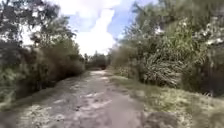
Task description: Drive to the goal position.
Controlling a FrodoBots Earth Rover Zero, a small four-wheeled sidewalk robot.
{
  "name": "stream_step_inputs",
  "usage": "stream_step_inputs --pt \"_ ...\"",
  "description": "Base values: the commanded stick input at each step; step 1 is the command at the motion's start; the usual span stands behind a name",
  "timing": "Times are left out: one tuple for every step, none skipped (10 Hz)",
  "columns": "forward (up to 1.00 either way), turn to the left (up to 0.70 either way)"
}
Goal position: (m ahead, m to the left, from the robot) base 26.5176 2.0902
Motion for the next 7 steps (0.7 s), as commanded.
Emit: stream_step_inputs --pt "1.00 0.27" --pt "1.00 0.27" --pt "1.00 0.27" --pt "1.00 0.27" --pt "1.00 0.27" --pt "1.00 0.16" --pt "1.00 0.04"
